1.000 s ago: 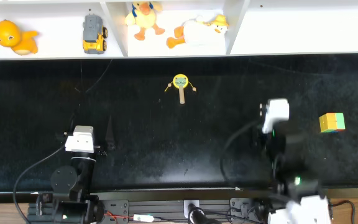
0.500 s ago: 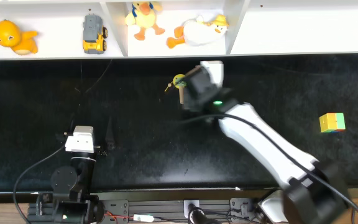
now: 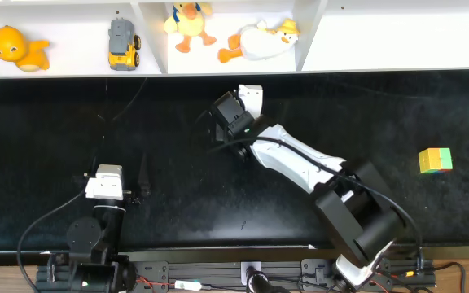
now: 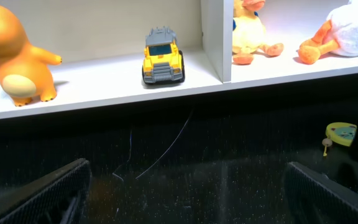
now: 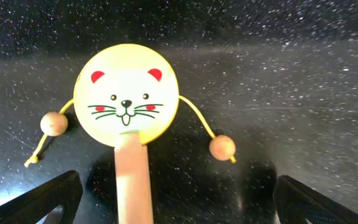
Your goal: Store Toys
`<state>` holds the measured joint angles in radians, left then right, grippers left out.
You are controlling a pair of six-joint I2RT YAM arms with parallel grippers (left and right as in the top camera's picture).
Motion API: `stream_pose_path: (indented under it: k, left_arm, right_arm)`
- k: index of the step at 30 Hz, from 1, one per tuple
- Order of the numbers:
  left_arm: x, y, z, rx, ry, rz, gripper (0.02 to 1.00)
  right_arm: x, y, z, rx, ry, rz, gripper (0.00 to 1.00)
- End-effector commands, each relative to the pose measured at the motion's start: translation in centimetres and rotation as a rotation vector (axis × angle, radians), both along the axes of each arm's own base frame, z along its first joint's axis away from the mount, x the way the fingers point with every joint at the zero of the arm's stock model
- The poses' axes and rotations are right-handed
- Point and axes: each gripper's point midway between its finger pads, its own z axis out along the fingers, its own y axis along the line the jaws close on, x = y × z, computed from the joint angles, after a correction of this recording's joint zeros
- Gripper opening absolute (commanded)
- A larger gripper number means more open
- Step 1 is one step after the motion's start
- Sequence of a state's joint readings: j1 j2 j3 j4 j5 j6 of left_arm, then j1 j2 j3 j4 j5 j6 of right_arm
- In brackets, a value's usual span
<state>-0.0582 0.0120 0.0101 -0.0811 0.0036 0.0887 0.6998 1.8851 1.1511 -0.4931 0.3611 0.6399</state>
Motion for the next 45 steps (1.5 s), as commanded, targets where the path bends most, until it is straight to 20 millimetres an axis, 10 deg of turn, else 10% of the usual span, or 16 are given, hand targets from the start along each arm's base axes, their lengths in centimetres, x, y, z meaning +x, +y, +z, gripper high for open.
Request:
stream_pose_path:
  k: [1, 13, 39, 45]
  left_arm:
    - [0.0, 0.3, 0.0, 0.02, -0.005, 0.01, 0.998]
    - [0.0, 0.3, 0.0, 0.02, -0.005, 0.01, 0.998]
    - [0.0, 0.3, 0.0, 0.02, -0.005, 0.01, 0.998]
    - [0.0, 0.3, 0.0, 0.02, -0.005, 0.01, 0.998]
  right_arm:
    - [0.9, 0.9, 0.6, 0.038, -0.014, -0.012, 0.961]
    - [0.7, 0.9, -0.9, 0.029, 0.018, -0.011, 0.915]
    - [-0.7, 1.6, -1.2, 0.104, 0.115, 0.022, 0.042]
    - [0.1, -1.5, 1.3, 0.152, 0.131, -0.05, 0.042]
